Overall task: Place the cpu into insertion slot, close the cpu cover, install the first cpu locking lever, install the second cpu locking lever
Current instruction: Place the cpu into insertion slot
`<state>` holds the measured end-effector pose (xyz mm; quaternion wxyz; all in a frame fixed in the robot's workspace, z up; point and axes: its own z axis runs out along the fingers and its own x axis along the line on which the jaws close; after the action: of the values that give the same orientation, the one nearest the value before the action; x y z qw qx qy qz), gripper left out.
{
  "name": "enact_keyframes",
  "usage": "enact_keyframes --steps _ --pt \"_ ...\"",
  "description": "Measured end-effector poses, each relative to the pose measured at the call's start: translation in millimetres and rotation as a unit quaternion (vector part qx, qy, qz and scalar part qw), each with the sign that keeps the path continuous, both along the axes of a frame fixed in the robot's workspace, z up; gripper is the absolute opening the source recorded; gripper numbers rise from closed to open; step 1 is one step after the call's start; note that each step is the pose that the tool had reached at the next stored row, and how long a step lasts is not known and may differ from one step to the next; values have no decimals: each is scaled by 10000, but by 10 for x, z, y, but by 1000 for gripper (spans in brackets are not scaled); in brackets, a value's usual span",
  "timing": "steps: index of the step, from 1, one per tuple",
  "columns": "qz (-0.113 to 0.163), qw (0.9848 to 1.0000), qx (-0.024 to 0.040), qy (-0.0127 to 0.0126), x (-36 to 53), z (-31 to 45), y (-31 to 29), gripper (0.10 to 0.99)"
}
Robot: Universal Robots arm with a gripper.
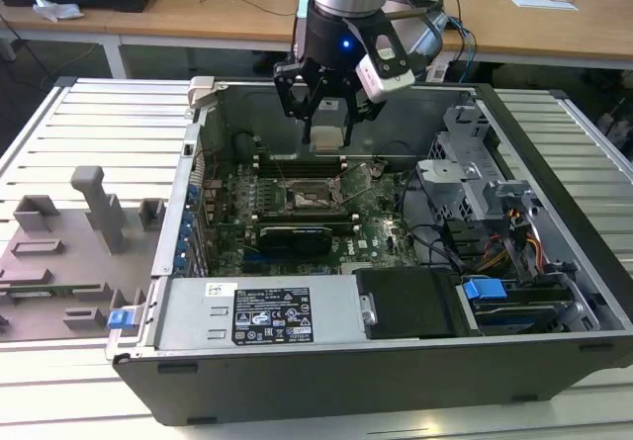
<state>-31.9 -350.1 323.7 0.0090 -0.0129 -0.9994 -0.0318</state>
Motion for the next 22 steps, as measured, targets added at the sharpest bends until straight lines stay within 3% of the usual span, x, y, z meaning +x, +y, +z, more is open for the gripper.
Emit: enact_keyframes --steps 6,16,22 --pt "0 10000 0 1 0 -90 32 545" --pt "0 10000 0 1 0 -316 67 545" --pt "0 10000 -1 2 0 -510 127 545"
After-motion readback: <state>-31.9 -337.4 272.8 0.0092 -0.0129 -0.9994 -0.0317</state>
